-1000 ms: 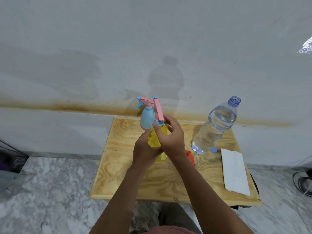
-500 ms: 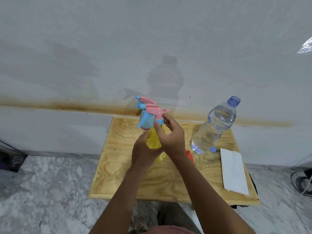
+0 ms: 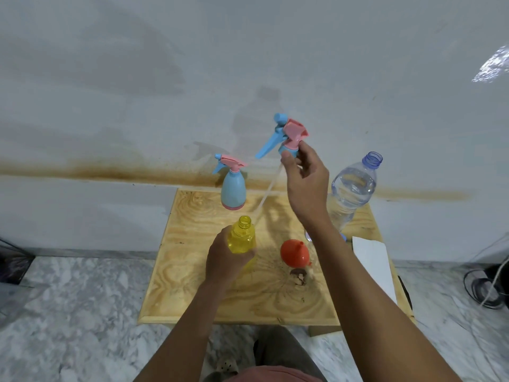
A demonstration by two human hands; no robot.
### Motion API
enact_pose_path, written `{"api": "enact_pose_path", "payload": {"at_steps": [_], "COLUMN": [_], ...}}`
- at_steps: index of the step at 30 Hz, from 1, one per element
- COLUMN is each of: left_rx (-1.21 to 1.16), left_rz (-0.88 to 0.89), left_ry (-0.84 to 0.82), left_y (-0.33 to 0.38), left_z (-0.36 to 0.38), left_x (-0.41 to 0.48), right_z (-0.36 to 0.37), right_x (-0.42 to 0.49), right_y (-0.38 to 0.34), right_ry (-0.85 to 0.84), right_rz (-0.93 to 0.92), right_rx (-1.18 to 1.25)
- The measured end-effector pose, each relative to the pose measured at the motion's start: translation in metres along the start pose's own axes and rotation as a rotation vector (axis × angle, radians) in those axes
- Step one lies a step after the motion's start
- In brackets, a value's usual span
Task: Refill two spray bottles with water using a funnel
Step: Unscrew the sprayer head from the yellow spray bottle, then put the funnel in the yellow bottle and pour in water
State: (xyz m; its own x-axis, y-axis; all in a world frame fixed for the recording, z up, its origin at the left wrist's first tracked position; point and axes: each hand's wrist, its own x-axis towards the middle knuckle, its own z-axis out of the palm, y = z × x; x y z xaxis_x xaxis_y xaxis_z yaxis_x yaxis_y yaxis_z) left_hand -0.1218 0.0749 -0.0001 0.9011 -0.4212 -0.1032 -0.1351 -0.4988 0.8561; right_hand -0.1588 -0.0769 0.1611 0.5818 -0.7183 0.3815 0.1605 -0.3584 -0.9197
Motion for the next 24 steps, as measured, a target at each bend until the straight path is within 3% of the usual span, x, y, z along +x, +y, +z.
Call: {"api": "enact_pose_path", "payload": {"at_steps": [7,18,24], "left_rx": [-0.021,-0.022,-0.043], "left_rz": [-0.051,-0.064,-0.049], "left_ry": [-0.001,0.018,0.030], "left_y": [-0.010,-0.020,-0.023], "left_z": [0.001,0.012,0.018], "left_x": [0.005,0.009,0.007], "right_z": [-0.017,-0.014,-0.006], "right_x": [0.027,-0.036,-0.059], "right_y": [0.003,0.128,0.182], "right_ry": [0.039,-0.126,-0.214], "right_rz": [0.001,0.465,0.583], "right_rx": [-0.051,-0.374,-0.483]}}
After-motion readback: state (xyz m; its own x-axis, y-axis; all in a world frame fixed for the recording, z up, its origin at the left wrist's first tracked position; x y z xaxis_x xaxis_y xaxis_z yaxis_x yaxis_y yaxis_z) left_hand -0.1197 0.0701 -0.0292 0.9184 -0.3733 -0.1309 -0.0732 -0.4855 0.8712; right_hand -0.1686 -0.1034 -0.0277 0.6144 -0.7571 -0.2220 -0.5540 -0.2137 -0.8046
